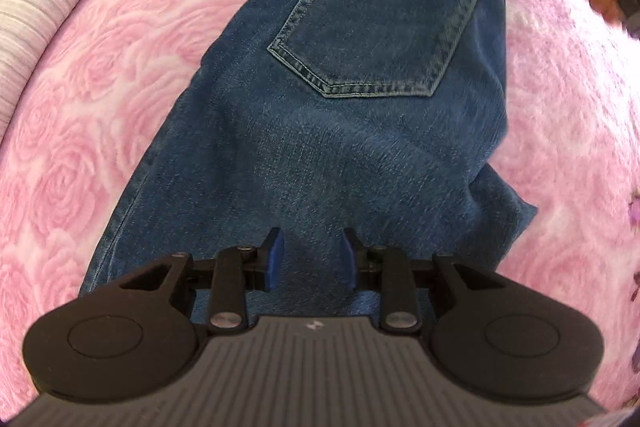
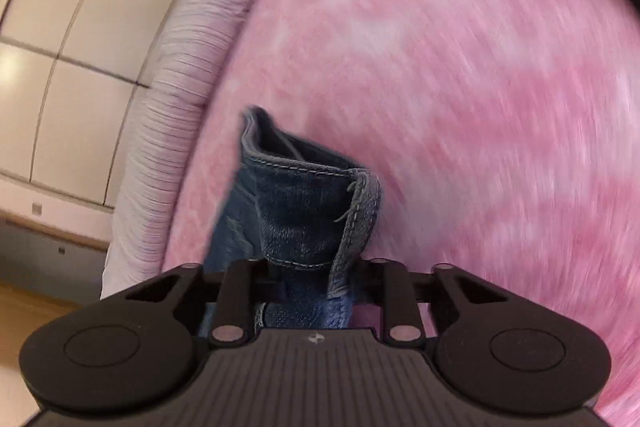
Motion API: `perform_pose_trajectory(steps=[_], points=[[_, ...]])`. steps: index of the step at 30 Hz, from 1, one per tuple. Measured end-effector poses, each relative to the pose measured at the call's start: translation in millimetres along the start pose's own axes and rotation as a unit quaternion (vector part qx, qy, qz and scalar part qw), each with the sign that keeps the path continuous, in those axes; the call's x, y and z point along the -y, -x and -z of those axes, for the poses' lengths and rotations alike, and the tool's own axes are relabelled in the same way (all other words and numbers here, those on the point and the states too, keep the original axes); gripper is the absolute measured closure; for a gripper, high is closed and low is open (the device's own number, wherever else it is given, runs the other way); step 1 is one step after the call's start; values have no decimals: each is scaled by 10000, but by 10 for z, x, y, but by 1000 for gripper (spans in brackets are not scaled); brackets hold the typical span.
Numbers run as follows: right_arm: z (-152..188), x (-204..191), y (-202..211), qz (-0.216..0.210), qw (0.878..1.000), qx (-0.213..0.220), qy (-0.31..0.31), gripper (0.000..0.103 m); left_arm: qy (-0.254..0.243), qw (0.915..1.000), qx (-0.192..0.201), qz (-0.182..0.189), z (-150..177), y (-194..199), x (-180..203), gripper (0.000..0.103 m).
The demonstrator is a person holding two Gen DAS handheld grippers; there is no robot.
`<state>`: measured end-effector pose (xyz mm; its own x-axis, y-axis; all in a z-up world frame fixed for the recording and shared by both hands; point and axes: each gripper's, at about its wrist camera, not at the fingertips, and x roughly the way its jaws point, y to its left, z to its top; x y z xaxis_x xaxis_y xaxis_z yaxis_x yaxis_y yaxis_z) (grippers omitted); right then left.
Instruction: Fold clothes
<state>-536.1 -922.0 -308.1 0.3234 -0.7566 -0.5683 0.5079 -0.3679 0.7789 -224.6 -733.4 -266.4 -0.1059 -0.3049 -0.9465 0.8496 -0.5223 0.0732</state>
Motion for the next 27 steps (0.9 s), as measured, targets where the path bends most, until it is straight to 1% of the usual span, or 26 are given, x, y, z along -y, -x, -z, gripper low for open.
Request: perform_pose_trajectory(steps=[2, 4, 5, 7, 8, 9, 12, 13, 14, 16, 18, 20, 21, 23, 25, 27], points=[[-215, -134, 122, -177, 9995, 102, 229, 82, -78, 9998, 142, 79, -78, 62, 97, 77], [-472, -185, 278, -169, 9985, 398, 350, 83, -149, 9991, 359, 188, -185, 151, 216, 77], [-656, -156, 371, -101, 9976, 610, 321, 83, -178, 9985, 453, 246, -240, 191, 273, 77], [-970, -76, 494, 173, 9956, 802, 454, 82, -250, 9974, 608, 299, -306, 245, 372, 77], [-1127, -16, 531, 344, 9949, 746, 593, 80, -273, 9969, 675, 298, -323, 265, 419, 76], [-1227, 34, 524, 464, 9949, 574, 691, 80, -274, 9966, 718, 287, -327, 280, 452, 75], [-1260, 88, 458, 901, 9892, 69, 1158, 74, -126, 9971, 723, 189, -248, 304, 464, 71], [-1224, 63, 472, 969, 9870, 57, 1283, 68, -45, 9975, 693, 130, -197, 323, 454, 71], [-1139, 28, 526, 1082, 9845, 191, 1369, 56, 58, 9979, 638, 72, -128, 355, 421, 70], [-977, -24, 611, 1346, 9790, 411, 1475, 49, 241, 9984, 499, -73, 26, 429, 364, 68], [-828, -58, 669, 1646, 9730, 569, 1512, 48, 402, 9982, 358, -275, 216, 522, 309, 63], [-619, -142, 757, 1790, 9665, 677, 1711, 48, 645, 9963, 147, -550, 465, 626, 225, 57], [-500, -197, 788, 1810, 9624, 683, 1907, 48, 791, 9947, 56, -647, 593, 660, 172, 56], [-262, -302, 842, 1829, 9548, 657, 2250, 48, 1159, 9893, -108, -878, 871, 748, 55, 56], [-65, -421, 853, 1789, 9539, 584, 2340, 48, 1525, 9816, -249, -1125, 1152, 842, -64, 56], [142, -537, 846, 1698, 9563, 400, 2345, 47, 1744, 9729, -384, -1471, 1434, 921, -168, 56]])
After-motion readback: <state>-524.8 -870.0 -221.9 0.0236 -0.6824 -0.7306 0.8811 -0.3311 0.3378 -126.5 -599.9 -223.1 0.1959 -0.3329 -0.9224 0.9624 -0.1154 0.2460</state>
